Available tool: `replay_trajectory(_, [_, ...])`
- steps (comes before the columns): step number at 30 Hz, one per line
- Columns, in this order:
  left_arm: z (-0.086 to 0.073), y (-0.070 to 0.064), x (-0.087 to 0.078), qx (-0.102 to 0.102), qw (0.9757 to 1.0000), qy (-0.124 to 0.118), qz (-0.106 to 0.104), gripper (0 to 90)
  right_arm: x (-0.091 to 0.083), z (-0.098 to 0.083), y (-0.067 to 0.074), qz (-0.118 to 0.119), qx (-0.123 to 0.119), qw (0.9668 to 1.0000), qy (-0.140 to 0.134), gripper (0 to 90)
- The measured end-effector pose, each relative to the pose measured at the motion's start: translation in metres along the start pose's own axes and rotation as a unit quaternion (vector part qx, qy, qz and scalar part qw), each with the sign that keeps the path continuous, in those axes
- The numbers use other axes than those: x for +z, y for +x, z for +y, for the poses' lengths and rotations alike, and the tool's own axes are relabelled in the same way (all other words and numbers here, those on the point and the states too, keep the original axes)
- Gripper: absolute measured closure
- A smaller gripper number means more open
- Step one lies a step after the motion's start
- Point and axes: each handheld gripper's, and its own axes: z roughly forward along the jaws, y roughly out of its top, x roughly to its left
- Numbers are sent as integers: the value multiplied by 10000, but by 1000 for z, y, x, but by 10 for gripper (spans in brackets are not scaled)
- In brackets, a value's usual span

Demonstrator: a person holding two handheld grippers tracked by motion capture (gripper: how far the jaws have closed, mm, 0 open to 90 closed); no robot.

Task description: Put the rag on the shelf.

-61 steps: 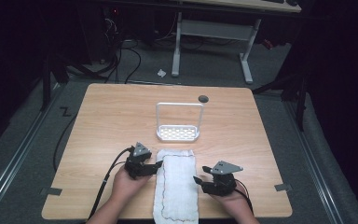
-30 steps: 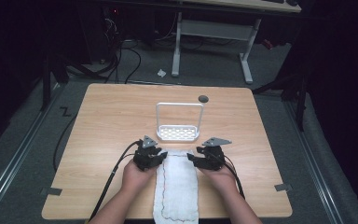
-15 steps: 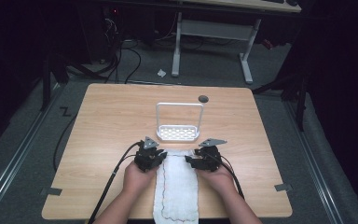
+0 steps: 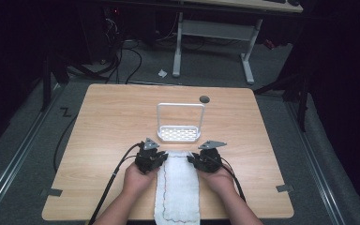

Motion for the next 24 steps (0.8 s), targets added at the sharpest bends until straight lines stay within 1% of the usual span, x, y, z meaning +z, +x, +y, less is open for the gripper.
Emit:
replay_trajectory(1, [0, 0, 0, 6, 10000, -6, 4, 787, 0, -1, 1, -42, -22, 10000, -43, 834])
replay_trajectory(2, [0, -1, 0, 12, 10000, -8, 9, 787, 0, -1, 1, -42, -22, 10000, -43, 834])
replay_trajectory(4, [0, -1, 0, 32, 10000, 1, -17, 789, 0, -1, 3, -97, -139, 9998, -84, 854])
replay_trajectory(7, [0, -1, -1, 30, 10000, -16, -32, 803, -1, -2, 3, -86, -128, 9998, -117, 859])
replay_trajectory(9, [-1, 0, -3, 22, 9999, -102, -57, 809, -2, -2, 2, -74, -139, 9998, -146, 860])
replay_trajectory(11, [-2, 0, -4, -22, 9998, -193, -80, 815, -3, -3, 2, -55, -111, 9997, -219, 860])
replay_trajectory(13, [-2, 2, -5, -65, 9997, -201, -126, 818, -5, -3, 3, -45, -109, 9995, -279, 861])
replay_trajectory(18, [-4, 0, -7, 40, 9993, -335, -156, 823, -10, -3, 7, -122, -201, 9989, -395, 861])
replay_trajectory(19, [-4, -2, -8, 141, 9992, -370, -87, 822, -11, -3, 8, -121, -235, 9988, -421, 861])
replay_trajectory(20, [-4, -2, -8, 141, 9992, -370, -87, 821, -11, -3, 8, -121, -235, 9988, -421, 861])
replay_trajectory(22, [-5, -6, -9, 322, 9986, -410, -44, 821, -13, -3, 10, -159, -271, 9985, -459, 861])
replay_trajectory(24, [-5, -7, -9, 390, 9983, -425, -102, 820, -16, -3, 11, -185, -288, 9982, -487, 861])
